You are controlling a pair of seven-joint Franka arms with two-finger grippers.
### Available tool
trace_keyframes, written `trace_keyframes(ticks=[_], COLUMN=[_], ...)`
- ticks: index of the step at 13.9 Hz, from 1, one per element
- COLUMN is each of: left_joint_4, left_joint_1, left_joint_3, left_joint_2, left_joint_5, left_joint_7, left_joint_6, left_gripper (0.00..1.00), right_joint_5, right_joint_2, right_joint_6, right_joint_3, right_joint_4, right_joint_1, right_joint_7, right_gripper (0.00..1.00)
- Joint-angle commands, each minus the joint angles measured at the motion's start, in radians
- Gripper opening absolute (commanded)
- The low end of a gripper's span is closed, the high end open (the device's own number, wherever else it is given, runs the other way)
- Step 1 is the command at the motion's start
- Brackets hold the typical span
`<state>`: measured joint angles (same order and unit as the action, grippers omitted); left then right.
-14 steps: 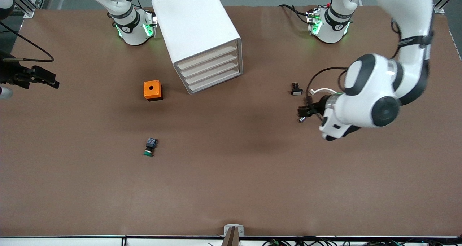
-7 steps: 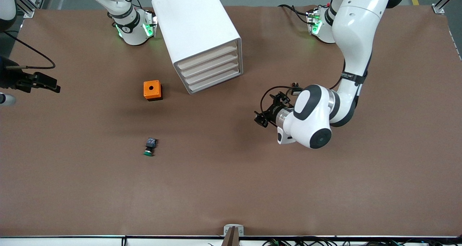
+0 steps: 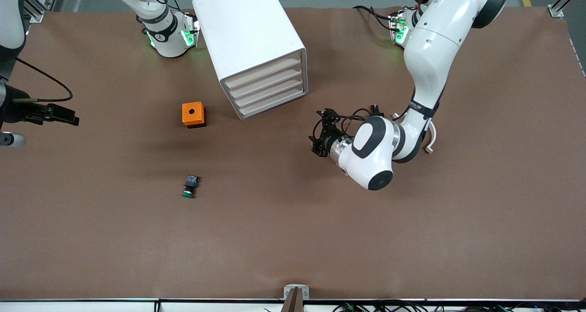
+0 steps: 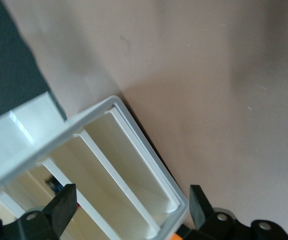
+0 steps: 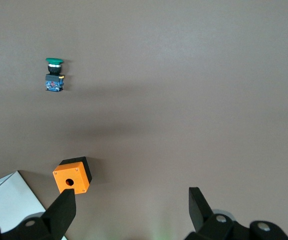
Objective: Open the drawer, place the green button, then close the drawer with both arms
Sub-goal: 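Move the left gripper toward the white cabinet's drawer front, then grip the drawer with the left gripper while the right gripper reaches the button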
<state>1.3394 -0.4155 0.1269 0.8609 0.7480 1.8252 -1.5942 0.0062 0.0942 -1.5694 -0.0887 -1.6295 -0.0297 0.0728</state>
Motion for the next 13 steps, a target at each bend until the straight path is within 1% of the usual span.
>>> trace_keyframes(ticks=[1,2,4,7,8,9,10,11,13], left_joint_4=[-0.045,-0.045,-0.046,-0.039,-0.037,-0.037,-0.037,-0.036,-0.033], left_joint_1=[0.004,0.004,0.007,0.009,0.004,0.003,0.004,0.004,0.001], left_joint_3=[0.008,0.011,0.03,0.057,0.059,0.071,0.088,0.092,0.097], left_joint_2=[0.065,0.085,0.119,0.148,0.158,0.164,0.18,0.193,0.216], left_joint_5=[0.072,0.097,0.108,0.142,0.152,0.16,0.166,0.175,0.188], left_joint_7=[0.127,0.169,0.245,0.307,0.316,0.328,0.339,0.347,0.348], left_joint_6=[0.019,0.022,0.034,0.081,0.101,0.117,0.128,0.137,0.143], left_gripper=[0.99,0.99,0.99,0.99,0.96,0.87,0.71,0.59,0.53], right_joint_5=[-0.002,0.008,0.009,0.012,0.012,0.012,0.012,0.014,0.015], right_joint_2=[0.018,0.018,0.018,0.018,0.018,0.018,0.016,0.018,0.019], right_joint_6=[-0.004,-0.006,-0.006,-0.011,-0.018,-0.023,-0.026,-0.035,-0.067], right_joint_3=[0.012,0.012,0.012,0.012,0.015,0.017,0.017,0.017,0.018], right_joint_4=[0.03,0.025,0.017,0.013,0.007,0.002,0.002,0.0,-0.015], right_joint_1=[-0.016,-0.016,-0.015,-0.007,-0.006,0.0,0.011,0.014,0.026], right_joint_7=[0.007,-0.001,-0.002,-0.013,-0.04,-0.065,-0.074,-0.08,-0.085], right_gripper=[1.0,1.0,1.0,1.0,1.0,1.0,1.0,1.0,1.0])
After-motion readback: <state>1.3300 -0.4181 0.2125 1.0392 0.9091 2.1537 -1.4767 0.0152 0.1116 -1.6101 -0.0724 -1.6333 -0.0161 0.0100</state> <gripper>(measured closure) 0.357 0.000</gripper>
